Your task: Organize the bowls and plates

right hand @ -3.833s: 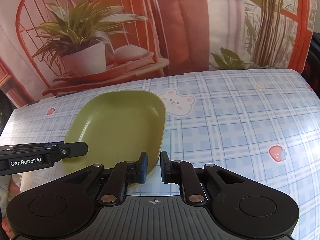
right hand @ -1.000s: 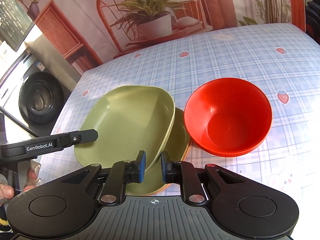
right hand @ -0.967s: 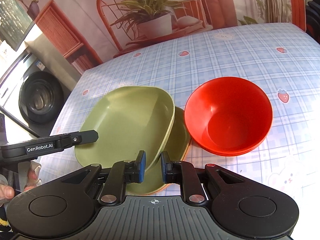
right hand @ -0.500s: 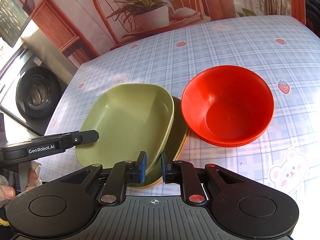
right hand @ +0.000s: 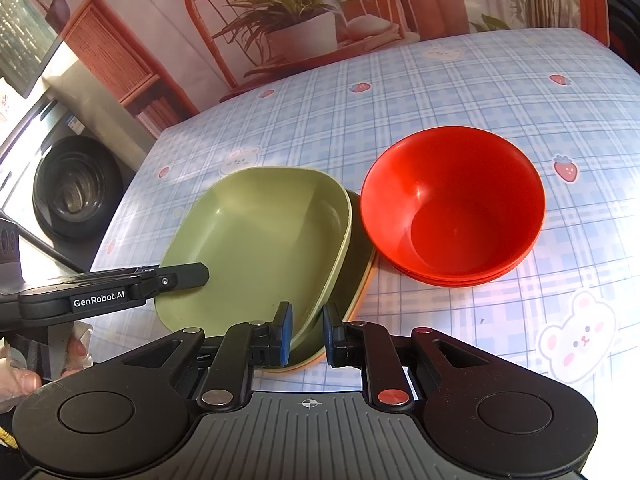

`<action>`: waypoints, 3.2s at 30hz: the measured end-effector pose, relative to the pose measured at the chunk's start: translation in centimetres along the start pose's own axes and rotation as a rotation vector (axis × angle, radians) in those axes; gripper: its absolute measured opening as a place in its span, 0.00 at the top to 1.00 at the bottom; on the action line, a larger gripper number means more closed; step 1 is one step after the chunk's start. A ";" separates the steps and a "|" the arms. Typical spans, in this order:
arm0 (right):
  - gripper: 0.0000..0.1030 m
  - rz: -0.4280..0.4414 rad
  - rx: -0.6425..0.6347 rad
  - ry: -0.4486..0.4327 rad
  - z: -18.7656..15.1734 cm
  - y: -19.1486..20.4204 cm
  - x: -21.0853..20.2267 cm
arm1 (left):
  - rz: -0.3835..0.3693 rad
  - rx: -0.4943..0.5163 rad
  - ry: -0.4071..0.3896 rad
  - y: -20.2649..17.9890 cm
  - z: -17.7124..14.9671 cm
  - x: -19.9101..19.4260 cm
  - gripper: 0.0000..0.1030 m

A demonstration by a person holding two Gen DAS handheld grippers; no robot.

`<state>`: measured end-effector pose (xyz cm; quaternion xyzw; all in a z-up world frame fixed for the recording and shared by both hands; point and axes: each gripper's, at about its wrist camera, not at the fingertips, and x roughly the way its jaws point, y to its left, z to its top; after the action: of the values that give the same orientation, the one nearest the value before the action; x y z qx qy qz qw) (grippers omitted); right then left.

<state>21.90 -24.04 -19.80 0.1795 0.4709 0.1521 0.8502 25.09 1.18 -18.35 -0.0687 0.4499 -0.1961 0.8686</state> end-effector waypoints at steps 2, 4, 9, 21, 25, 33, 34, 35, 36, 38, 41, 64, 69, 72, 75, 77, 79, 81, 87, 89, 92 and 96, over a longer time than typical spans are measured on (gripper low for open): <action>0.84 0.002 0.001 -0.002 0.0 -0.1 -0.1 | 0.000 -0.009 -0.005 0.2 0.0 -0.1 0.82; 0.84 -0.003 0.001 -0.005 -0.1 -0.2 -0.1 | 0.006 -0.010 -0.014 0.3 0.0 -0.2 0.81; 0.82 -0.016 0.006 -0.021 -0.1 -0.3 -0.3 | -0.008 -0.025 -0.024 0.4 -0.2 -0.4 0.80; 0.76 -0.049 0.032 -0.017 -0.3 -0.8 0.6 | -0.025 -0.025 -0.082 0.2 0.7 -1.6 0.81; 0.76 -0.051 0.037 -0.011 -0.3 -0.9 1.0 | -0.003 -0.031 -0.071 0.6 0.4 -1.2 0.81; 0.76 -0.070 0.059 -0.014 -0.5 -1.3 1.3 | 0.002 -0.053 -0.060 1.2 0.0 -0.5 0.79; 0.76 -0.071 0.060 -0.014 -0.5 -1.3 1.3 | 0.002 -0.052 -0.059 1.2 0.0 -0.5 0.79; 0.76 -0.071 0.063 -0.015 -0.5 -1.3 1.3 | 0.001 -0.054 -0.058 1.3 -0.1 -0.4 0.79; 0.76 -0.071 0.065 -0.016 -0.5 -1.3 1.4 | 0.000 -0.056 -0.056 1.3 -0.1 -0.4 0.79; 0.76 -0.072 0.066 -0.019 -0.5 -1.3 1.4 | 0.001 -0.059 -0.052 1.3 -0.2 -0.3 0.78; 0.76 -0.067 0.070 -0.026 -0.7 -1.5 1.3 | 0.010 -0.057 -0.045 1.2 -0.2 -0.1 0.78; 0.76 -0.161 -0.083 -0.251 1.5 -1.1 -3.6 | 0.107 0.011 -0.052 -1.6 3.4 -1.3 0.64; 0.75 -0.197 -0.033 -0.293 1.9 -3.4 -4.2 | 0.077 0.057 -0.055 -3.8 4.7 -0.6 0.62; 0.73 -0.212 -0.008 -0.300 2.0 -4.9 -4.3 | 0.049 0.089 -0.049 -5.5 5.5 0.3 0.62; 0.71 -0.250 0.019 -0.312 1.8 -6.1 -4.2 | 0.031 0.128 -0.037 -7.5 5.8 1.5 0.62; 0.70 -0.260 0.031 -0.320 1.6 -6.8 -4.2 | 0.013 0.146 -0.024 -8.4 5.7 2.3 0.62; 0.70 -0.268 0.048 -0.323 1.2 -7.6 -4.1 | -0.007 0.166 -0.009 -9.5 5.6 3.2 0.62; 0.70 -0.267 0.063 -0.315 1.0 -8.2 -3.8 | -0.015 0.189 0.002 -10.5 5.7 4.1 0.62; 0.78 -0.209 0.127 -0.286 0.1 -10.0 -2.6 | -0.031 0.224 0.022 -12.2 6.0 5.8 0.62; 0.79 -0.176 0.159 -0.297 -0.2 -10.6 -2.6 | -0.032 0.229 0.030 -12.4 6.0 6.2 0.62; 0.79 -0.153 0.173 -0.307 -0.4 -11.0 -2.5 | -0.035 0.237 0.050 -12.7 5.8 6.8 0.62; 0.79 -0.135 0.185 -0.313 -0.5 -11.5 -2.5 | -0.033 0.250 0.067 -13.1 5.7 7.4 0.62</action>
<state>21.22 -35.22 -23.32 0.2463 0.3557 0.0213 0.9013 29.90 -14.14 -16.73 0.0393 0.4497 -0.2671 0.8514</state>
